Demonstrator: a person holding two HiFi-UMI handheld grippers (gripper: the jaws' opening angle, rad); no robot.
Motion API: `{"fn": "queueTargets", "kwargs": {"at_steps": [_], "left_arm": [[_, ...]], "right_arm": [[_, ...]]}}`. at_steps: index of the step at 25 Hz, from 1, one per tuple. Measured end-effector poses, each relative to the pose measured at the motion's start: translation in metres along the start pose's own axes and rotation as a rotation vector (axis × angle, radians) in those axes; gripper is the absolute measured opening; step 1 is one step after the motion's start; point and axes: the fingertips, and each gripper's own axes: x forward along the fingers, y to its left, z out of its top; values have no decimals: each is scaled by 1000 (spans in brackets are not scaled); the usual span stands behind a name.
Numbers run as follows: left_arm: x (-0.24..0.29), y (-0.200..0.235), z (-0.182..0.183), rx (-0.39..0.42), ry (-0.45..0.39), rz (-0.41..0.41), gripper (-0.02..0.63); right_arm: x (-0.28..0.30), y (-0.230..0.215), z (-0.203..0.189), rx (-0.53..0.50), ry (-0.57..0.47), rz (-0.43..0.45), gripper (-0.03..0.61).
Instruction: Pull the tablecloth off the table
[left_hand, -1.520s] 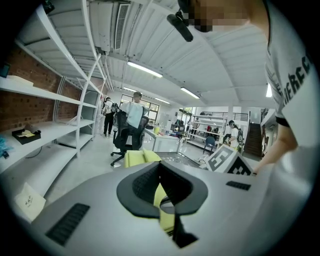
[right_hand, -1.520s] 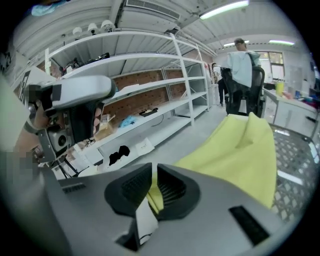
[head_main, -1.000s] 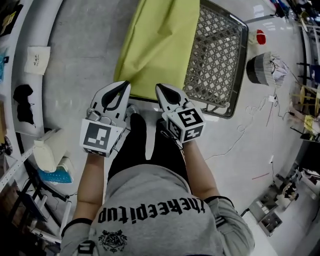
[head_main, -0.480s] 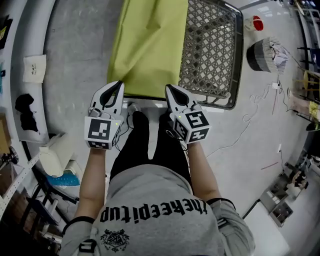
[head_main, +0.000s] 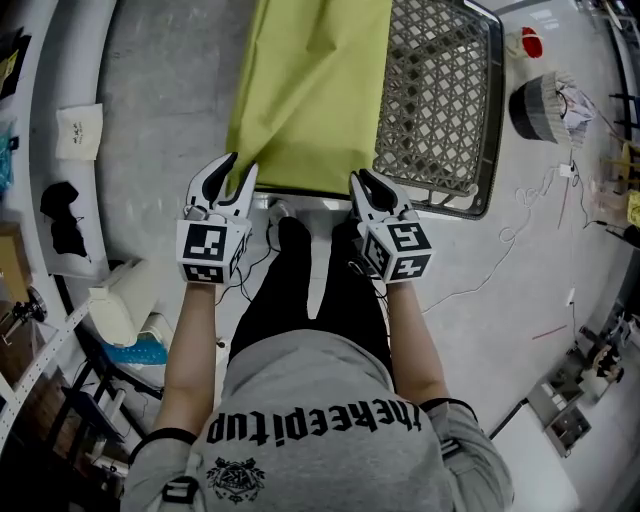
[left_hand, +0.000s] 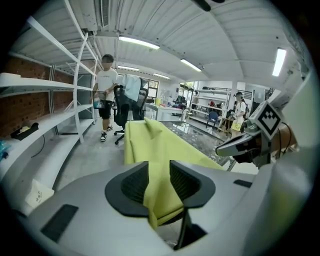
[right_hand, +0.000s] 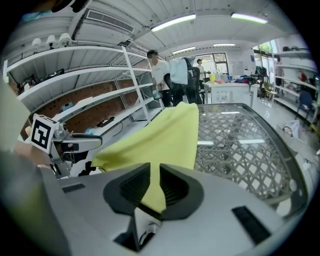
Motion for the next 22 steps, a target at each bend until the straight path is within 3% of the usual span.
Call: {"fn": "queueTargets", "kwargs": {"at_steps": [9, 22], "left_arm": [[13, 16, -48, -53, 129, 16, 225], [30, 16, -101, -96, 288, 19, 244]], "right_arm": [[6, -22, -19, 54, 36, -54, 136], [19, -38, -64, 121, 142, -84, 195]]}}
